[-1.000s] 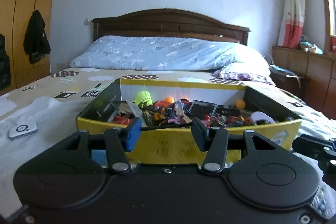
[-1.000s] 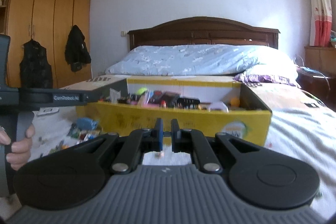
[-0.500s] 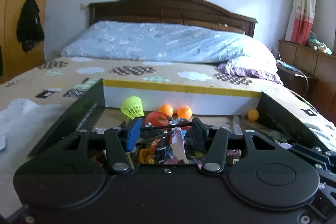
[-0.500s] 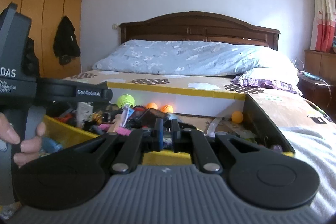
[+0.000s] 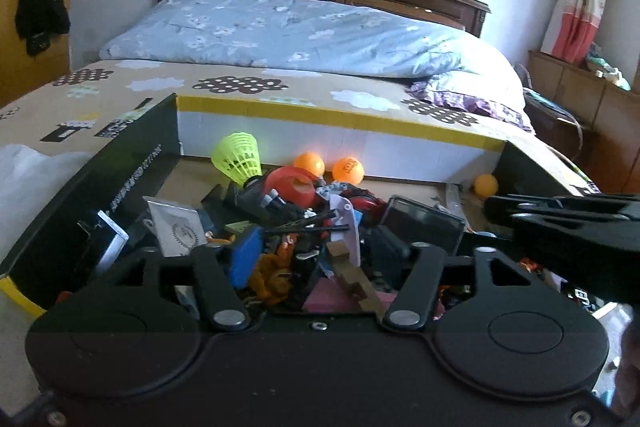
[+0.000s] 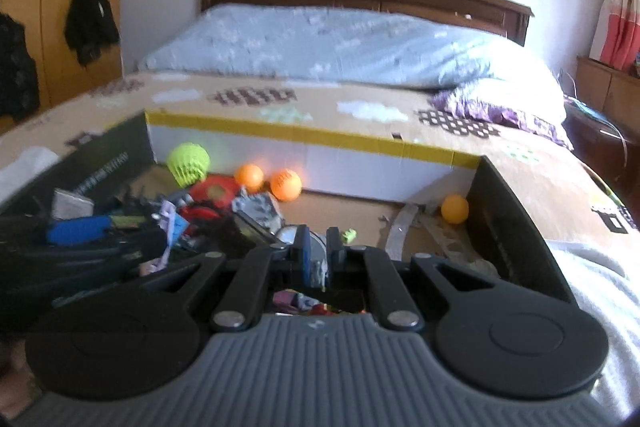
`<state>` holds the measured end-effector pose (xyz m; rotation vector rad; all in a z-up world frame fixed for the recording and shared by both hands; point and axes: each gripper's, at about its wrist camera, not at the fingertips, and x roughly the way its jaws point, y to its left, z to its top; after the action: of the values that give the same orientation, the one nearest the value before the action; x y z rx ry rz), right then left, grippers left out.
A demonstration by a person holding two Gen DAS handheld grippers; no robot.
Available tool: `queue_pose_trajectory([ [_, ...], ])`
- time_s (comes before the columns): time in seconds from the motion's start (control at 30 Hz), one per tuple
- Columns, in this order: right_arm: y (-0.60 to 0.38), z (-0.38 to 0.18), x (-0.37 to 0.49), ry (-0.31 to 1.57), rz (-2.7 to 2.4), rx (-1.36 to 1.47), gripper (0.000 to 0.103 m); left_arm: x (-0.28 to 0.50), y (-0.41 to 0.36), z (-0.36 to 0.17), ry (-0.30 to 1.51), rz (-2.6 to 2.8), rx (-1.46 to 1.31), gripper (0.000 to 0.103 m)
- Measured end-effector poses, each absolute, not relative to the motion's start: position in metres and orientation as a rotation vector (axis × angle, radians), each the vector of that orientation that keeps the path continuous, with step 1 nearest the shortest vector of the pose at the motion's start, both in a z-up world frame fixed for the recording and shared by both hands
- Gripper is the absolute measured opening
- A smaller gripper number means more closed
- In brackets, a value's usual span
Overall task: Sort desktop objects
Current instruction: 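Lower both pieces into the yellow box and open both tools, then withdraw both open tools from the yellow box back over the brick pile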
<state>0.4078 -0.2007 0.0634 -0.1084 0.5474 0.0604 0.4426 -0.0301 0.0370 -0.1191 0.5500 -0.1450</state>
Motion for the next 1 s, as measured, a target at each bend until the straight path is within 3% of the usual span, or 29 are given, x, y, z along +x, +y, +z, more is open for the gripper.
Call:
queue_pose_trajectory([
  [0.03, -0.200, 0.063, 0.410, 0.560, 0.058, -0.113, 0.044, 0.443, -0.028, 0.037, 0.559, -0.158, -0.134, 0.075],
  [0.1, -0.201, 0.062, 0.416, 0.590, 0.066, -0.106, 0.068, 0.444, -0.023, 0.035, 0.585, -0.161, -0.180, 0.077],
  [0.13, -0.201, 0.062, 0.417, 0.595, 0.059, -0.104, 0.073, 0.446, -0.019, 0.034, 0.599, -0.165, -0.207, 0.078],
  [0.27, -0.202, 0.063, 0.415, 0.587, 0.064, -0.104, 0.079, 0.446, -0.014, 0.033, 0.613, -0.178, -0.243, 0.078],
  [0.8, -0.204, 0.062, 0.413, 0.625, 0.054, -0.111, 0.084, 0.433, -0.010, 0.042, 0.625, -0.221, -0.287, 0.086],
  [1.0, -0.212, 0.068, 0.399, 0.632, 0.063, -0.086, 0.093, 0.402, -0.017, 0.071, 0.505, -0.221, -0.215, 0.088],
])
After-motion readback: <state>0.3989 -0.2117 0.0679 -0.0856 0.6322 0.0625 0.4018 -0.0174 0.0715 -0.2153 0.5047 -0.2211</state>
